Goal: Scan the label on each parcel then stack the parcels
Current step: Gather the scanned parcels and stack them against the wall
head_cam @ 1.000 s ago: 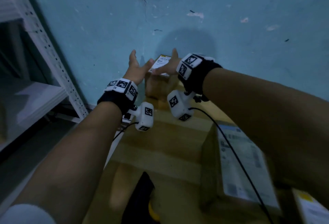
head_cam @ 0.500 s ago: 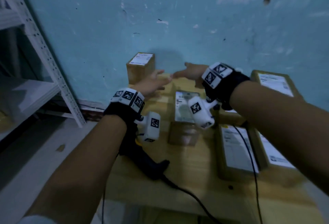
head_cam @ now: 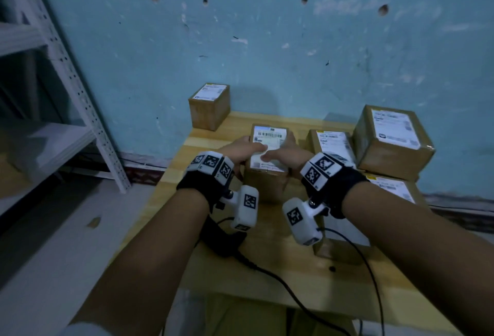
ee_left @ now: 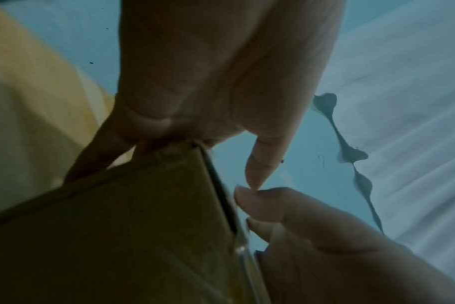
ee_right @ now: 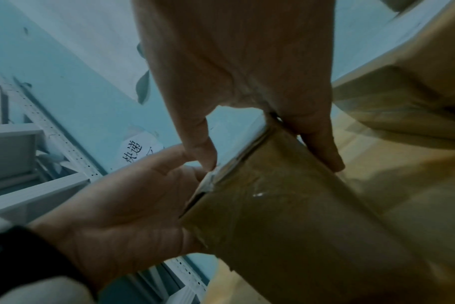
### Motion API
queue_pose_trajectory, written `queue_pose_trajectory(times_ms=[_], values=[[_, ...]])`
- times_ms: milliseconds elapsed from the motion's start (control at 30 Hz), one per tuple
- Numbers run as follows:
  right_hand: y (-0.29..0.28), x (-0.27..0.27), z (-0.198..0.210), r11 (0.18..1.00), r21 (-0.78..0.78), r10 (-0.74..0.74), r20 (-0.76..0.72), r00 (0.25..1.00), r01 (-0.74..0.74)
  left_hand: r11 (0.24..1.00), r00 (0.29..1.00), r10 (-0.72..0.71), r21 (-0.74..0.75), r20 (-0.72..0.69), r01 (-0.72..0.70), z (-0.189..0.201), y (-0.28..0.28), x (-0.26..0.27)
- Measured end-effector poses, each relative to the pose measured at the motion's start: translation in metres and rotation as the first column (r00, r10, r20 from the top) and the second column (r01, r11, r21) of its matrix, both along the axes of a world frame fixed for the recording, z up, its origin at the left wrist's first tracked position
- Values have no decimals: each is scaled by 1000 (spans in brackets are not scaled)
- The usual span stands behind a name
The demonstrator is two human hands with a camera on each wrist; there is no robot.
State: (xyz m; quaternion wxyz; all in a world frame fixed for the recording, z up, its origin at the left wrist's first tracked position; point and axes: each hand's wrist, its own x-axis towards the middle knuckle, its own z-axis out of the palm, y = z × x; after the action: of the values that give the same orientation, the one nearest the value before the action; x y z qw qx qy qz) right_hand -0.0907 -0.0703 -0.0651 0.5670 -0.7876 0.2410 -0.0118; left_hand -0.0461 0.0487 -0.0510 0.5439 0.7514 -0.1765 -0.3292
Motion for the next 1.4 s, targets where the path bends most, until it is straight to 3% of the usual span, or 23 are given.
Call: queue_pose_trajectory(times_ms=[67,133,267,400,467,533,633,667,733,800,867,967,1067,1133,1267,1400], values=[[-2,8,6,998,-6,64,62,996,-64,994,998,62,-87,16,-60,6,0,12],[1,25,5,990,-108,93,40,995,-88,989,994,105,-106,21,-102,8,-1,27],[15,43,1,907,-356,173,-171,970,-224,994,991,96,37,90,-99,0,-3,54],[3,74,-14,837,-471,217,-181,959,-279,993,988,72,80,138,-83,-9,-3,79],[-2,97,-15,820,-495,222,-186,957,-286,986,972,131,82,193,-149,-13,-4,98],[-8,120,-15,824,-500,206,-176,963,-268,960,929,276,-23,246,-280,-16,-3,122],[-15,148,-13,763,-585,175,-225,958,-277,902,837,432,-192,336,-388,-12,5,162],[-16,158,-12,757,-593,166,-230,959,-274,908,802,417,-151,427,-391,-11,7,176],[-18,181,-11,758,-595,152,-236,960,-266,912,722,170,170,671,-373,-14,8,202],[-21,202,-13,762,-591,154,-232,960,-265,793,691,-165,511,704,-332,-18,4,216],[-22,219,-14,765,-588,155,-228,961,-263,714,675,-310,633,669,-300,-21,0,223],[-26,236,-15,754,-606,148,-217,965,-252,755,633,-267,566,727,-332,-31,-4,227],[-27,251,-17,762,-603,143,-199,969,-236,808,643,-97,437,760,-394,-38,-5,231],[-26,260,-19,758,-612,134,-197,971,-228,814,657,-57,416,751,-406,-38,-3,234],[-23,272,-21,753,-622,119,-193,974,-215,817,692,-47,426,720,-388,-43,-5,235],[-26,278,-25,753,-622,118,-192,974,-214,772,650,-97,469,753,-428,-54,-14,236]])
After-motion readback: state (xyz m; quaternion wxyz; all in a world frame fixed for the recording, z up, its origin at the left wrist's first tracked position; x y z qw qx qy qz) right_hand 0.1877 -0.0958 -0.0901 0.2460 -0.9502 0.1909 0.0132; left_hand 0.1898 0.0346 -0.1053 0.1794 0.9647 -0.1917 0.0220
